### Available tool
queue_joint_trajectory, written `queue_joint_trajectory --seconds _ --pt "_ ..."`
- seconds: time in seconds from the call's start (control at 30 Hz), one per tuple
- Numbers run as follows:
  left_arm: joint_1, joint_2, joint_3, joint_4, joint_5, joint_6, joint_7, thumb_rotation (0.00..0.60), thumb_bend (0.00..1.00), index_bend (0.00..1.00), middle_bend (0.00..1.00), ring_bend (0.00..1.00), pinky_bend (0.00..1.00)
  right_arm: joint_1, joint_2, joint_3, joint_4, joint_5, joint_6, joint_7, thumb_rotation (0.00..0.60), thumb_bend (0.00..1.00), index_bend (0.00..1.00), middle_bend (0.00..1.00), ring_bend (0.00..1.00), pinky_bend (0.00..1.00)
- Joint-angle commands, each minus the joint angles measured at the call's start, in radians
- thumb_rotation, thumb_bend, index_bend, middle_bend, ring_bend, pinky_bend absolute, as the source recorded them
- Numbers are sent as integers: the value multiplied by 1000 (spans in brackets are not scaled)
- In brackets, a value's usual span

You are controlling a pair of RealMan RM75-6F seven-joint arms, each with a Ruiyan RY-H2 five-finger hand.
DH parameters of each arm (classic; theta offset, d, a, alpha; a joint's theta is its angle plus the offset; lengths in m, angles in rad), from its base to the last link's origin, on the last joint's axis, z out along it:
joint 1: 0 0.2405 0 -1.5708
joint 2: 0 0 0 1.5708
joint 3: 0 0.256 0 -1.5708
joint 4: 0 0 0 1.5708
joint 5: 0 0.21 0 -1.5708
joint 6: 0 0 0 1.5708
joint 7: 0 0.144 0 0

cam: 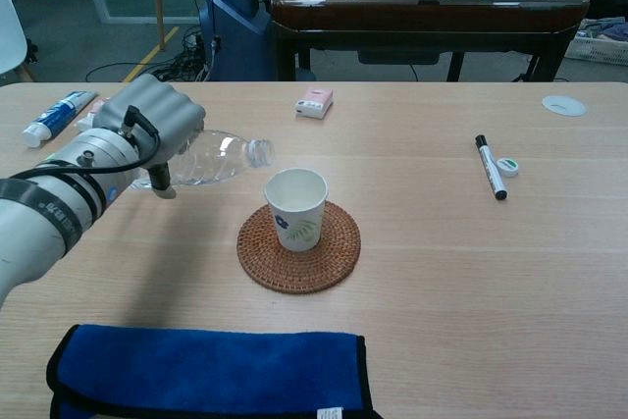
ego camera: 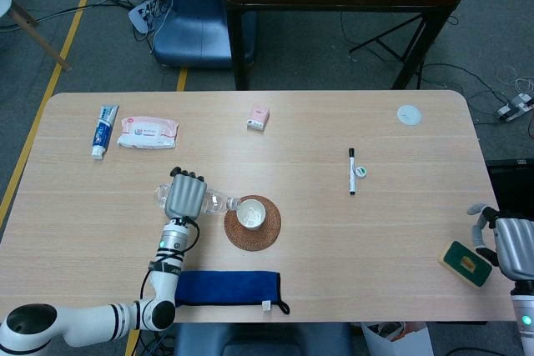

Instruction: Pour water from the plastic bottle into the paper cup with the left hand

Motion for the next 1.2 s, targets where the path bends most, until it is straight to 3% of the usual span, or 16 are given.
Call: queue_joint_trajectory --seconds 0.03,0.23,0.6,1.2 --pt "17 12 -26 -17 -8 18 -82 600 67 721 719 466 348 -1 1 0 -1 -1 2 0 600 542 419 546 503 541" --pt "72 46 -42 -8 39 47 -299 600 68 714 719 460 348 -3 4 2 -3 0 8 2 600 542 419 545 502 541" --pt "196 103 -74 33 166 102 -815 600 73 685 719 445 348 -1 -4 4 7 14 -1 -9 600 543 419 545 503 541" --pt "303 99 -88 109 174 82 -1164 600 77 684 719 418 348 2 -14 3 14 22 -8 -28 600 542 419 545 503 541"
